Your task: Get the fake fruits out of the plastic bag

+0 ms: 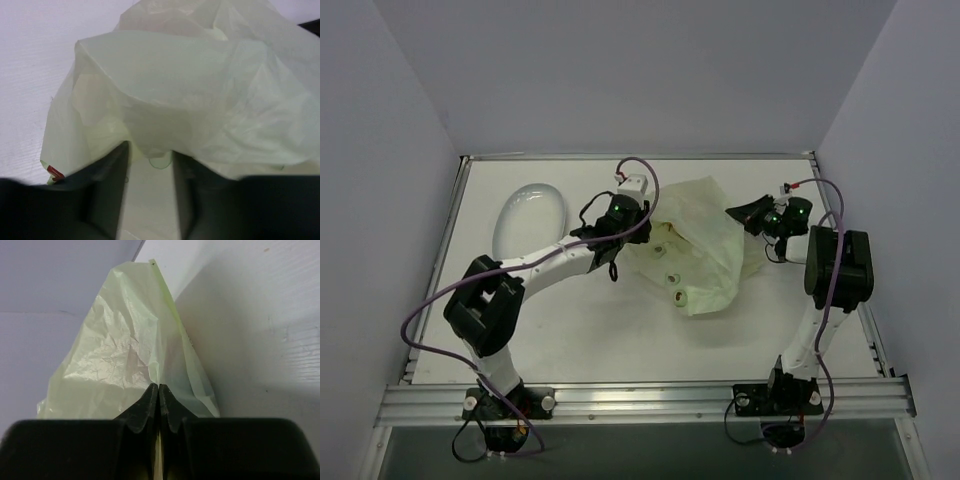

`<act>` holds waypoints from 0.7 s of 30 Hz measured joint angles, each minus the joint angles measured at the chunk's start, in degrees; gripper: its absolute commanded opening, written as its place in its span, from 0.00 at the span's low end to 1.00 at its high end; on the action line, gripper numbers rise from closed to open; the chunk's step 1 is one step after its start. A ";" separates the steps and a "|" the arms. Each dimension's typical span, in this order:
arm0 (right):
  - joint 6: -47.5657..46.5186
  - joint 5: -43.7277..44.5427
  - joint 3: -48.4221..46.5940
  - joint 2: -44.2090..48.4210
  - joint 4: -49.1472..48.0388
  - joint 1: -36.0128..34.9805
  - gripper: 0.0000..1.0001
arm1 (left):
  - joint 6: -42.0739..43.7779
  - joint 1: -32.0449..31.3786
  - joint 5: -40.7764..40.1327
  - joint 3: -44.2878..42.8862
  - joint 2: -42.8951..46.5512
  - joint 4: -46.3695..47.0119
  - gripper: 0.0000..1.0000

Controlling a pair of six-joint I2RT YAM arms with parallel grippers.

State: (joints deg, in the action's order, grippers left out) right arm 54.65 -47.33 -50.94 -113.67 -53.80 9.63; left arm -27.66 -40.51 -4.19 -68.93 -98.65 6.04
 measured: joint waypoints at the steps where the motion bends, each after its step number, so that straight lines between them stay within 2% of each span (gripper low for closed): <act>1: 0.85 -0.07 0.33 0.59 -0.59 -0.11 0.00 | 0.22 0.50 0.00 -0.37 -0.74 0.42 0.16; 3: 0.57 0.26 0.74 3.06 0.76 -0.31 0.00 | 0.44 1.25 0.11 -0.59 -1.66 0.63 0.03; 8: -9.55 7.52 -0.07 16.26 13.84 -1.90 0.00 | 0.26 1.64 0.13 1.05 -0.72 2.05 0.02; 12: -17.66 14.69 -2.47 25.09 22.14 -5.51 0.00 | -1.11 1.18 0.15 7.65 4.52 4.31 0.02; 16: -22.40 18.36 -5.11 24.63 26.25 -7.58 0.00 | -2.80 0.81 0.35 11.98 9.22 4.90 0.02; 21: -25.64 25.07 -5.05 20.41 34.16 -8.55 0.00 | -4.13 0.39 0.87 12.17 11.61 5.11 0.02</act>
State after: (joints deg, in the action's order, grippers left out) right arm 29.02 -22.26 -55.99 -93.25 -19.64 1.08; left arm -31.79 -40.12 -3.31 -56.75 -87.05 11.16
